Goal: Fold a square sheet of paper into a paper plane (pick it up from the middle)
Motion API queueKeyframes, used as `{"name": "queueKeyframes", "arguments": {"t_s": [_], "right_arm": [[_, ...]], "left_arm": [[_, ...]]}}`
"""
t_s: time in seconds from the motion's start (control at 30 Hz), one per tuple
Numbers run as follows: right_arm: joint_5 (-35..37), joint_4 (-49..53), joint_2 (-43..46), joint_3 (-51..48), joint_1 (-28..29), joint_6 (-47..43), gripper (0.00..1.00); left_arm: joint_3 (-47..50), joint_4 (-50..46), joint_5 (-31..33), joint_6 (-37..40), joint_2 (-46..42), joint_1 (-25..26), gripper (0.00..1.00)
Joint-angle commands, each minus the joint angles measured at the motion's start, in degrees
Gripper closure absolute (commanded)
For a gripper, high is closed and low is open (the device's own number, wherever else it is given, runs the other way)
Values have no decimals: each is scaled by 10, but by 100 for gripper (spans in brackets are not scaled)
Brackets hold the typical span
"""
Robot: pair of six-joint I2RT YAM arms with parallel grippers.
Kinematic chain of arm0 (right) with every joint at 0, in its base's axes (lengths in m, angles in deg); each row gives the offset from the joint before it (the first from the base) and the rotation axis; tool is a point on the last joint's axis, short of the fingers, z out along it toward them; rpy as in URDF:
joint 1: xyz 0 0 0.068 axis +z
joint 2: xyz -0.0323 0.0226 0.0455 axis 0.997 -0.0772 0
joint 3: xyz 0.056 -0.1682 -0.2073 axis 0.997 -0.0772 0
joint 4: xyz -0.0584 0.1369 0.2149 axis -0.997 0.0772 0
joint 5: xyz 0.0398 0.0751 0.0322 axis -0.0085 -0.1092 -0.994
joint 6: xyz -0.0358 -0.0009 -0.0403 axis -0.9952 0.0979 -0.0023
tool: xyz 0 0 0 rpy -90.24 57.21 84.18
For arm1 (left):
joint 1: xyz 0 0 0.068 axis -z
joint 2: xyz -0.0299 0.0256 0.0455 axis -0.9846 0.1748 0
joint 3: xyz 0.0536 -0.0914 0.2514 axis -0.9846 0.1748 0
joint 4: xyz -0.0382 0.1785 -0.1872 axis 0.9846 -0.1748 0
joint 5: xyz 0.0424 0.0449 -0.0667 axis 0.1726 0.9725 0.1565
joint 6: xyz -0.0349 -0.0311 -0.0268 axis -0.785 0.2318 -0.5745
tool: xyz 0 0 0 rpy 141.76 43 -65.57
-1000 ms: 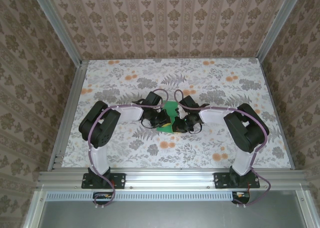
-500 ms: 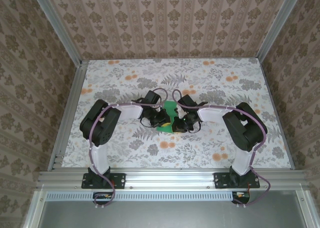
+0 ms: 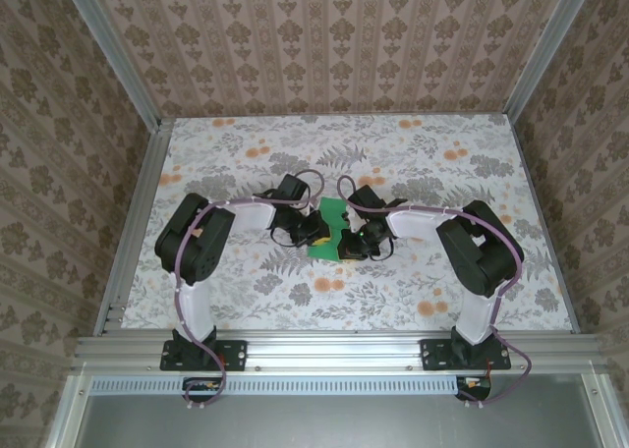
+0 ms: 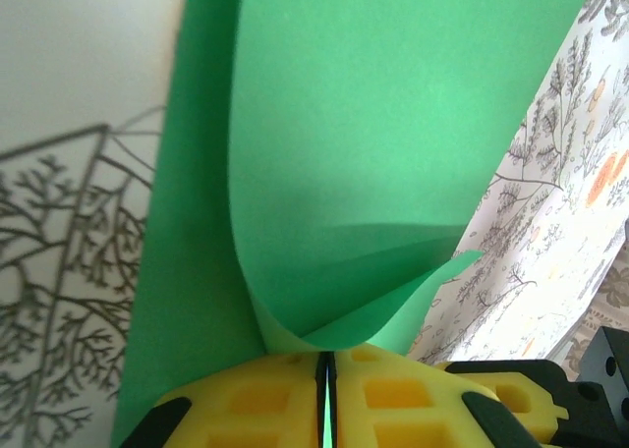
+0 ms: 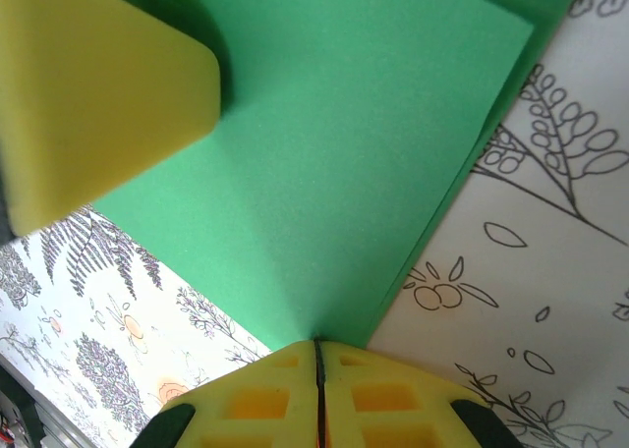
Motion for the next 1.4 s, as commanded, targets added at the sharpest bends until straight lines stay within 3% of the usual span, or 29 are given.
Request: {"name": "queueKeyframes", "arguments": {"t_s": [0.0, 0.97, 1.2, 1.37], "right_arm": [[93, 111, -46, -32, 3, -9, 91], [96, 105, -42, -41, 7, -2, 91], [81, 100, -29, -45, 7, 0, 91], [36, 43, 6, -41, 7, 1, 90]], "left_arm": [[-14, -28, 66, 25, 17, -25, 87], [-119, -114, 103, 110, 58, -80, 87], [-99, -100, 95, 119, 1, -80, 87], [-64, -58, 57, 106, -27, -54, 87]]}}
